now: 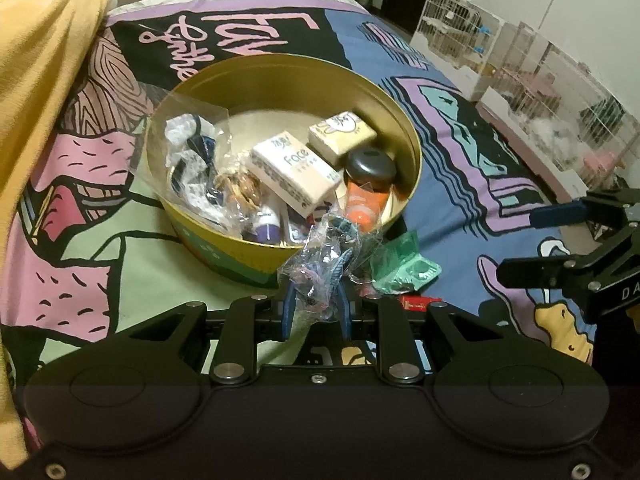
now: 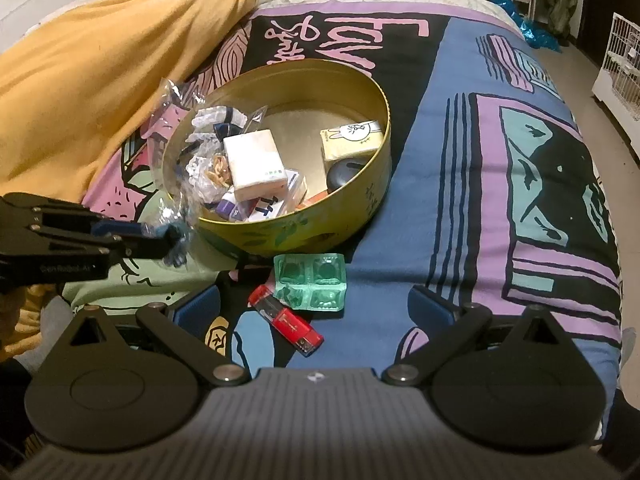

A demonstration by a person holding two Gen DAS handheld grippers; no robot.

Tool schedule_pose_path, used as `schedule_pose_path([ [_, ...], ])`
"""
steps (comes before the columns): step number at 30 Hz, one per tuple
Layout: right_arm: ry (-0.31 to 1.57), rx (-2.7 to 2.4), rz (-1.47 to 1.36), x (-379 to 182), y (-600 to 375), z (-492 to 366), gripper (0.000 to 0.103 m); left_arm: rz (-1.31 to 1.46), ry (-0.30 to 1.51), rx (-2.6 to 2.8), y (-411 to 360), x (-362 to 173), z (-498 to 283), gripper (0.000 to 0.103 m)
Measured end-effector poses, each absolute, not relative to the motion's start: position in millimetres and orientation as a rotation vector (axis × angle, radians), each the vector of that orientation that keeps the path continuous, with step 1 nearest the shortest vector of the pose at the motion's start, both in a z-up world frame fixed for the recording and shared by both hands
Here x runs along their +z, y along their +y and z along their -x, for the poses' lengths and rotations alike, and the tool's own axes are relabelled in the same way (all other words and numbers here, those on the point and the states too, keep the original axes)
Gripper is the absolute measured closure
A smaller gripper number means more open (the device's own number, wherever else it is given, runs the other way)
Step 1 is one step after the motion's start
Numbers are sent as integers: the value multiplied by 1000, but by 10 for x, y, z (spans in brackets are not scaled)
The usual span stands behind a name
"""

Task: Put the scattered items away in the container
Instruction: 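Carry the clear bag into the tin and open the left tool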

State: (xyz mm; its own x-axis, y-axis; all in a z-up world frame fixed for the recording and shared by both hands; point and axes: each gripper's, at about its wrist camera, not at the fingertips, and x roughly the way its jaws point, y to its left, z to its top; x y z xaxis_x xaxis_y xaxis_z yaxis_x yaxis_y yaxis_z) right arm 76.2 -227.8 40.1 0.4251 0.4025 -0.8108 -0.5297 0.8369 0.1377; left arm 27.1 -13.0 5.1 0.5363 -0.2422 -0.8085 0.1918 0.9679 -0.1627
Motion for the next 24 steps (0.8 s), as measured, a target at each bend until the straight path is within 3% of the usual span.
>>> schedule_pose_path([
  [24, 1002, 601, 152, 301, -2242, -807, 0, 69, 872, -172, 8, 304, -291, 83],
])
